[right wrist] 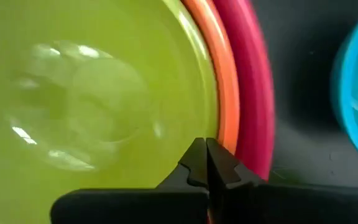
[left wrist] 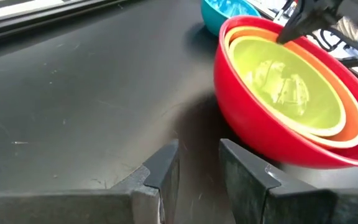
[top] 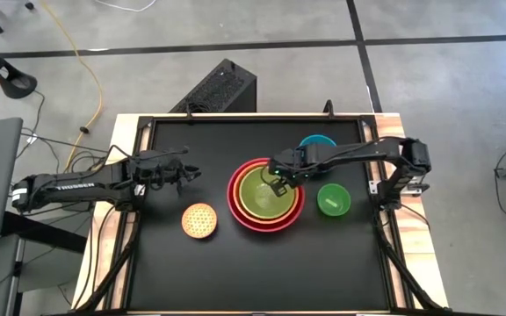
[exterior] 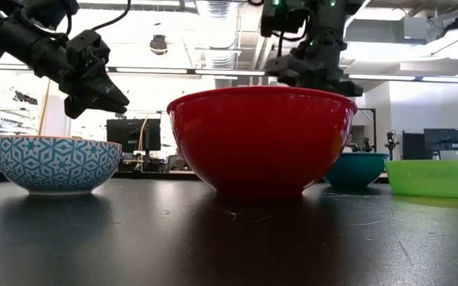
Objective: Nest bowls inside each other
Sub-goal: Stack the light green bowl on top of the orange bowl, then stack the blue bowl on top of the light green bowl
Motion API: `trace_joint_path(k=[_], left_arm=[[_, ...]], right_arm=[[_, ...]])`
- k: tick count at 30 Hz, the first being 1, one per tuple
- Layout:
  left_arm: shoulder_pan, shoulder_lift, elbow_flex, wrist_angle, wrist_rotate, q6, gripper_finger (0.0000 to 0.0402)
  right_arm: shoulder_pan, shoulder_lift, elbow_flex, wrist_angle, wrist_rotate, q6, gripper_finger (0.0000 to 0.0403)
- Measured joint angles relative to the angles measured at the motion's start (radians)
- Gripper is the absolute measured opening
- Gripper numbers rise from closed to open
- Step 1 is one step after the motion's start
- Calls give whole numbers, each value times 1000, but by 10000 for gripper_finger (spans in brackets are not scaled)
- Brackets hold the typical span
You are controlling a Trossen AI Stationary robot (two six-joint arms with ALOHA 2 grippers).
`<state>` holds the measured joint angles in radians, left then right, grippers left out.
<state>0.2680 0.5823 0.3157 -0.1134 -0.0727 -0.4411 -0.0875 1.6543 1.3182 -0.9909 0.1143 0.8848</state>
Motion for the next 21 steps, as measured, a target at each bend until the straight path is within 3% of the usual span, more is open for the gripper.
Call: trace_joint_path(k=[6,12,21], left_arm=[[0,0,0,-1,6,-15,103],[0,0,0,-1,6,-16,103],[0,0,0,-1,5,-36,103]], right_arm=[[6,11,15,7,-12,-3,3],[-3,-81,71,-25,-10,-37,6],[-179,-295,-5,-174,100,-108,12]])
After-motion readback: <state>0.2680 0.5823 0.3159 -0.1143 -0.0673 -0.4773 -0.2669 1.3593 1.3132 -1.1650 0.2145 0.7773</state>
